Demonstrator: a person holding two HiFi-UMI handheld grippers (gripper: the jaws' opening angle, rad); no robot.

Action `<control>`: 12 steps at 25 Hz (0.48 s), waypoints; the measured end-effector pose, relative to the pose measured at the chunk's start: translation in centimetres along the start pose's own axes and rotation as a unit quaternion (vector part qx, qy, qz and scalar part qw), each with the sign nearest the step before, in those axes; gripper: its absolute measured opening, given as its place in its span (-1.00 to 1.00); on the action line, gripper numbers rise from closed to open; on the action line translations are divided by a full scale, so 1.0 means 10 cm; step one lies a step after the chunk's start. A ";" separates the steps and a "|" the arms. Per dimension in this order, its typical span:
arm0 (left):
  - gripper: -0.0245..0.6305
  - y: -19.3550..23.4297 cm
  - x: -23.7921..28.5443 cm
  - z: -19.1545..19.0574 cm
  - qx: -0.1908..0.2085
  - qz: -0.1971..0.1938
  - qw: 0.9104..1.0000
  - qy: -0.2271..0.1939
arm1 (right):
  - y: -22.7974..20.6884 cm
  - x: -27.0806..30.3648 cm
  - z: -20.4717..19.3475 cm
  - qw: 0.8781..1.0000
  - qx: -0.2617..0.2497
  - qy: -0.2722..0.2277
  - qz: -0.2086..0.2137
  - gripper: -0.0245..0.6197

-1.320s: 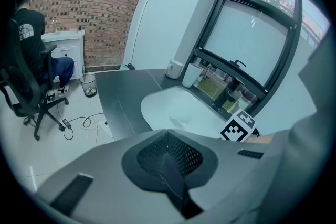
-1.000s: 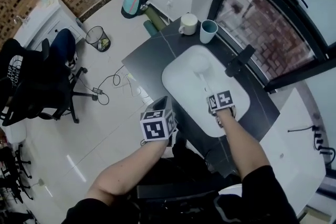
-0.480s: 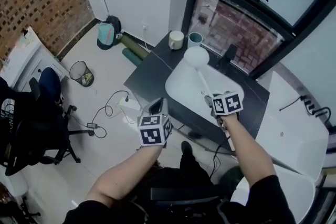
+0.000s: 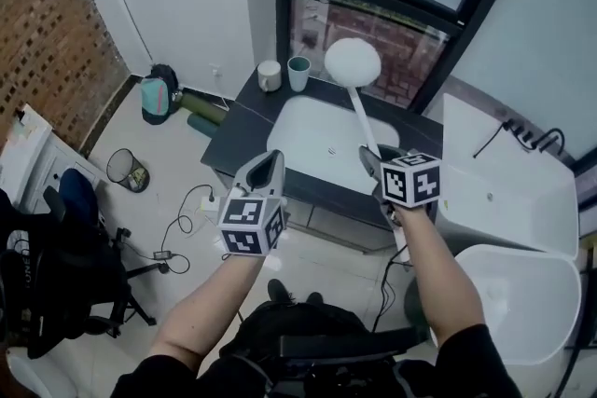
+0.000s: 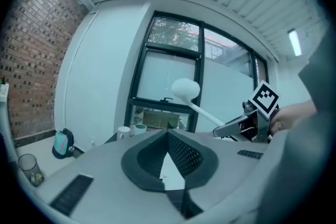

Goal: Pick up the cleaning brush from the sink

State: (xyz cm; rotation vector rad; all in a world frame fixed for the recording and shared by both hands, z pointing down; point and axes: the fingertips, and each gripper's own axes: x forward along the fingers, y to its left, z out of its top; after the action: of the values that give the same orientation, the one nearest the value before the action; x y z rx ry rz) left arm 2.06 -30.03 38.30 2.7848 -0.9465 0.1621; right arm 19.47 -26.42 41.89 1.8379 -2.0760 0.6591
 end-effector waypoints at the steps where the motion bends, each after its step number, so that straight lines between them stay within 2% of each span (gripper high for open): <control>1: -0.95 -0.15 -0.15 0.03 0.012 -0.014 1.000 -0.010 | 0.06 -0.23 -0.01 1.000 -0.003 -0.018 -0.008 -0.83; 4: -0.95 -0.47 -0.53 0.02 0.028 -0.033 0.999 -0.025 | 0.23 -0.83 -0.13 0.998 -0.006 -0.064 -0.025 -0.83; 7: -0.95 -0.63 -0.64 0.08 0.033 -0.041 0.998 -0.028 | 0.29 -1.20 -0.15 0.995 -0.008 -0.093 -0.044 -0.83; 10: -0.95 -0.75 -0.80 0.13 0.048 -0.070 0.996 -0.028 | 0.53 -1.50 -0.17 0.990 -0.004 -0.124 -0.063 -0.83; 12: -0.95 -0.82 -0.97 0.19 0.071 -0.094 0.992 -0.034 | 0.75 -1.70 -0.17 0.986 -0.006 -0.147 -0.079 -0.83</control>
State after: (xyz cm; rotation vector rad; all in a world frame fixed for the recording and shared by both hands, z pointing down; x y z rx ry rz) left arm -0.49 -18.33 33.58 3.0090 -0.7063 0.1112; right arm 14.33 -10.46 33.74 2.1757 -2.0674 0.3513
